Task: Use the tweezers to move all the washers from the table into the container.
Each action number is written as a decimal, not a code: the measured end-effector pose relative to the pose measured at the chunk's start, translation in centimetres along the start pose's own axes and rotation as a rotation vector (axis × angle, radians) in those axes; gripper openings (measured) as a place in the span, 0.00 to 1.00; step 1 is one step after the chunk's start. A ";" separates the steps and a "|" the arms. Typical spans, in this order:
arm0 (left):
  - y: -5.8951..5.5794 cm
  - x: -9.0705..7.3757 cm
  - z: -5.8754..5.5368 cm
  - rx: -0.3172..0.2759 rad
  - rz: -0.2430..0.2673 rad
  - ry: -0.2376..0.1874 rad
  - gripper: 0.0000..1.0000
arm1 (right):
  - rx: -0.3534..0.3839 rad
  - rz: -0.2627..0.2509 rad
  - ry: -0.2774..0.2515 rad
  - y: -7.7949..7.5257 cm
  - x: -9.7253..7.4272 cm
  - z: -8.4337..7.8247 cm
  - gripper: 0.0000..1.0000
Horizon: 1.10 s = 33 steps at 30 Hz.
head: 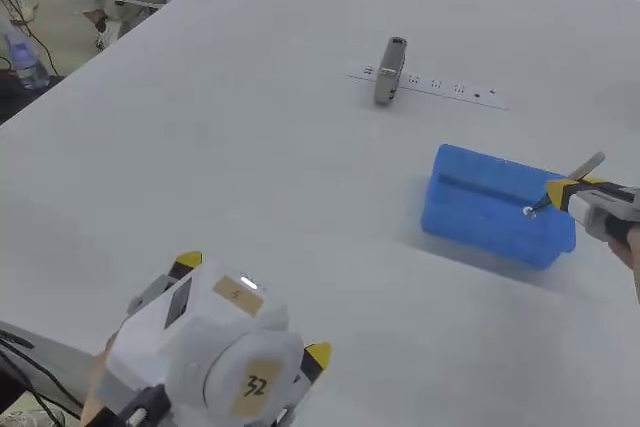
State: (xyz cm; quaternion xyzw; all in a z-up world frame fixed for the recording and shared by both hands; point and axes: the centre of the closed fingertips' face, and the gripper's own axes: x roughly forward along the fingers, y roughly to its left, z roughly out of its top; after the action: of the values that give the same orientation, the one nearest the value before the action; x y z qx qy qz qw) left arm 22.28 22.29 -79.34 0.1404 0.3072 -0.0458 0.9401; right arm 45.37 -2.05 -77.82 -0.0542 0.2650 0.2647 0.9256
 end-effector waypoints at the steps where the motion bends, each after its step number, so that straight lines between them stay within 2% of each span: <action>1: 0.0 0.0 0.0 0.000 0.001 -0.001 0.89 | 0.001 -0.004 0.007 0.0 0.2 -0.5 0.02; 15: 0.1 0.1 -0.1 0.000 0.002 0.004 0.89 | 0.003 0.011 0.065 0.8 0.7 -2.3 0.02; 21: 0.1 0.1 -0.1 0.000 0.003 0.006 0.89 | -0.005 0.016 0.077 0.9 1.0 -3.0 0.02; 33: 0.1 0.1 -0.1 0.000 0.003 0.005 0.89 | 0.011 0.021 0.076 0.8 1.2 -3.2 0.03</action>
State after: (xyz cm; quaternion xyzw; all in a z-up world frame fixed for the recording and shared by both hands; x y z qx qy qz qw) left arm 22.30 22.40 -79.43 0.1412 0.3095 -0.0440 0.9393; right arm 44.38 -1.55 -81.14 -0.0566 0.3020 0.2706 0.9123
